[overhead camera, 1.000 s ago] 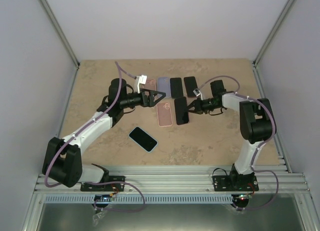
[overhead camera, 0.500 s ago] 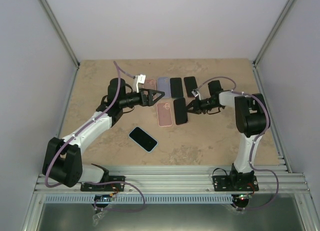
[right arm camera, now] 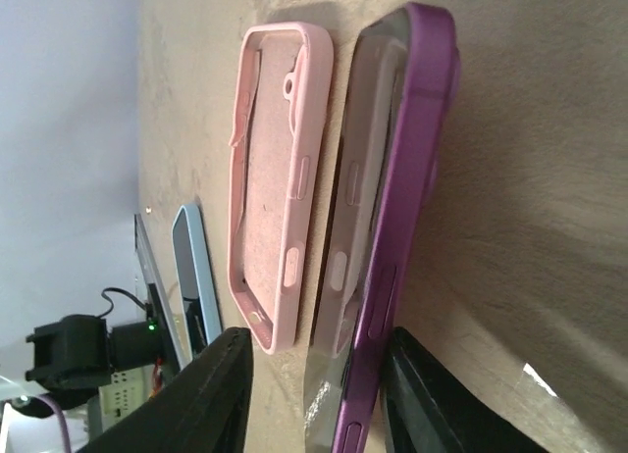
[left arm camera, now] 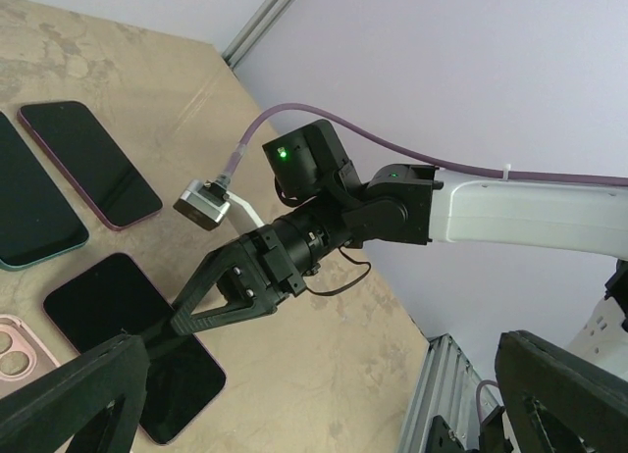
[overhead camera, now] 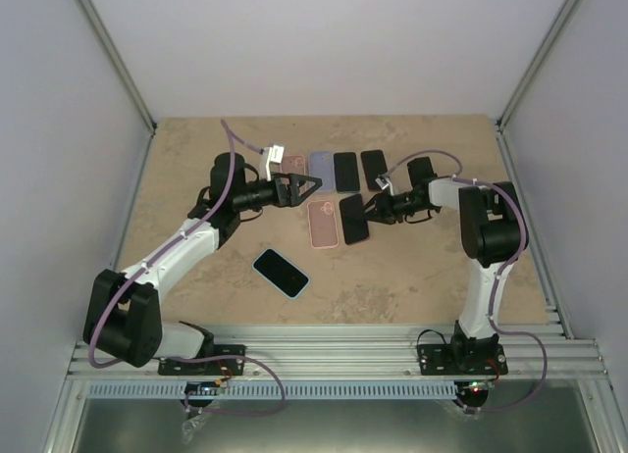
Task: Take the phone out of the phone case
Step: Place the phone at the center of the board.
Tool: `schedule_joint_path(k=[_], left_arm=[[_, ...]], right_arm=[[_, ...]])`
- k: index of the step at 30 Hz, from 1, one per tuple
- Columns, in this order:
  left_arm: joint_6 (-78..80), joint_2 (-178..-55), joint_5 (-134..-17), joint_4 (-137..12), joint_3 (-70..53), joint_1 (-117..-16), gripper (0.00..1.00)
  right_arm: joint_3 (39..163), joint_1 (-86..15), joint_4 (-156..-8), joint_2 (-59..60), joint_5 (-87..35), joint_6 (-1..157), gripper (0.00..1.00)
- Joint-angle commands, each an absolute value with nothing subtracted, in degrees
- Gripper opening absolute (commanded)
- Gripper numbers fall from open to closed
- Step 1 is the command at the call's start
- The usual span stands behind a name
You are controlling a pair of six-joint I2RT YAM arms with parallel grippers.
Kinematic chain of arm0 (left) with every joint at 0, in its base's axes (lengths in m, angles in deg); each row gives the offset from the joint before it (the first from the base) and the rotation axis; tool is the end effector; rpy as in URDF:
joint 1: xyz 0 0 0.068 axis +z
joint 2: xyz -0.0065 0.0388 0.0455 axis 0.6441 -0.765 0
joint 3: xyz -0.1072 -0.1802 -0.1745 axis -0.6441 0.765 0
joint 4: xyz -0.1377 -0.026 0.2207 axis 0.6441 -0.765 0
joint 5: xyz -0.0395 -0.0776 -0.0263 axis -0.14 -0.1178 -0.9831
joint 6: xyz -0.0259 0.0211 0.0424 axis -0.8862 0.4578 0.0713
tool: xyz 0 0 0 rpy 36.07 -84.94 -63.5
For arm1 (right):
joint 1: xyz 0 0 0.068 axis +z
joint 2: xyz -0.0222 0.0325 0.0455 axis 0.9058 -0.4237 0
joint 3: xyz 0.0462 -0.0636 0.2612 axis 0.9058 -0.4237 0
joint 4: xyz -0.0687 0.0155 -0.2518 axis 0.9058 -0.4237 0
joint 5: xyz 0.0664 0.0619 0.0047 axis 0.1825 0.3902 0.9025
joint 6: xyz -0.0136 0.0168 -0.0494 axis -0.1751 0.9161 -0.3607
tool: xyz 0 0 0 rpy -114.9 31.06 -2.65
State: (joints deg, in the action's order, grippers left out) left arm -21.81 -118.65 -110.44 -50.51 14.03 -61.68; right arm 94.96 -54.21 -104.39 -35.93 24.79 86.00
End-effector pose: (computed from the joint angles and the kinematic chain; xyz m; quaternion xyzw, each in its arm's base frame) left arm 0.2736 -0.1346 0.2874 0.1444 0.7519 -0.5264 0.3697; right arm 0.3688 0.1005 0.1171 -0.0485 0.8651 0.4979 0.0355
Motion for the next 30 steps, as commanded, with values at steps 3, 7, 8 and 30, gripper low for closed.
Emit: schedule_joint_path(k=[3, 7, 8, 30], left_arm=[[-20.56, -118.22, -109.31, -50.52, 12.84, -61.28, 0.99], [-20.57, -117.95, -108.74, -50.76, 12.90, -61.27, 0.99], [-20.50, -117.93, -108.68, -50.82, 12.90, -61.28, 0.99], [-9.62, -116.32, -106.03, -64.60, 9.42, -58.21, 0.99]], right_arm=[[94.40, -54.47, -103.48, -33.64, 24.56, 86.22, 0.51], [93.01, -54.47, -102.72, -32.28, 24.69, 86.76, 0.59], [92.85, -54.47, -102.69, -32.07, 24.62, 86.68, 0.60], [88.76, -54.30, -103.18, -22.57, 22.34, 84.99, 0.98]])
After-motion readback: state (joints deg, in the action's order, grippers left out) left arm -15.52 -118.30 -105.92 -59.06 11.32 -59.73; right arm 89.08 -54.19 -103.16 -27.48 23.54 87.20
